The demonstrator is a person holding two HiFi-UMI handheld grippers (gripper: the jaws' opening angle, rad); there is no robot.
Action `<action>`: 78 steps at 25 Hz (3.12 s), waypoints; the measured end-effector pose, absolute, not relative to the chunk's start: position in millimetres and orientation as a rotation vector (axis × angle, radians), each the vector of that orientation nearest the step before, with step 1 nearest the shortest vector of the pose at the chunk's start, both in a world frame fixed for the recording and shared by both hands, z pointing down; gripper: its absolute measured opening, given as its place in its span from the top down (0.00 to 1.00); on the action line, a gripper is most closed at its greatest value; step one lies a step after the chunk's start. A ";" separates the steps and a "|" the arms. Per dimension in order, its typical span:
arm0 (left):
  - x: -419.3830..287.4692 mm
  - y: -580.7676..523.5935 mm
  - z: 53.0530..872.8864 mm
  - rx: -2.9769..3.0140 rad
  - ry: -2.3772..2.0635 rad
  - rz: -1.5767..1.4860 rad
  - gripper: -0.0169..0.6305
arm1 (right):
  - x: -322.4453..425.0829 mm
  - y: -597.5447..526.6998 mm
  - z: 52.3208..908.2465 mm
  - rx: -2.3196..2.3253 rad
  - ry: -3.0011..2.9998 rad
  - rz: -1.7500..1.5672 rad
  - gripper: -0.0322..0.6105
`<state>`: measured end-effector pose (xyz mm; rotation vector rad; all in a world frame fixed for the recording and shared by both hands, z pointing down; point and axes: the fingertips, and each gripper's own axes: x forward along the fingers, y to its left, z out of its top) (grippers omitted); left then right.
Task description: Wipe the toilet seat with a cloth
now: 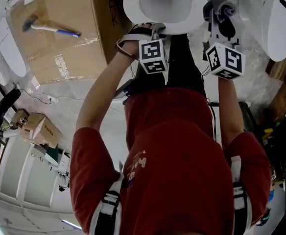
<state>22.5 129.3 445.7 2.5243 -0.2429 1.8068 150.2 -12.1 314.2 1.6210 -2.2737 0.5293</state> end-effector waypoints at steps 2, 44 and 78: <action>20.6 142.4 466.1 2.498 -0.204 1.786 0.75 | 142.7 -7.1 330.6 1.586 -2.281 0.545 0.82; 15.7 163.7 670.2 2.481 -0.563 1.305 0.66 | 115.9 -83.2 564.5 1.190 -2.148 0.211 0.82; -76.0 -18.5 469.7 2.209 -1.821 0.183 0.95 | 102.9 -106.3 670.3 0.461 -1.749 -0.362 0.82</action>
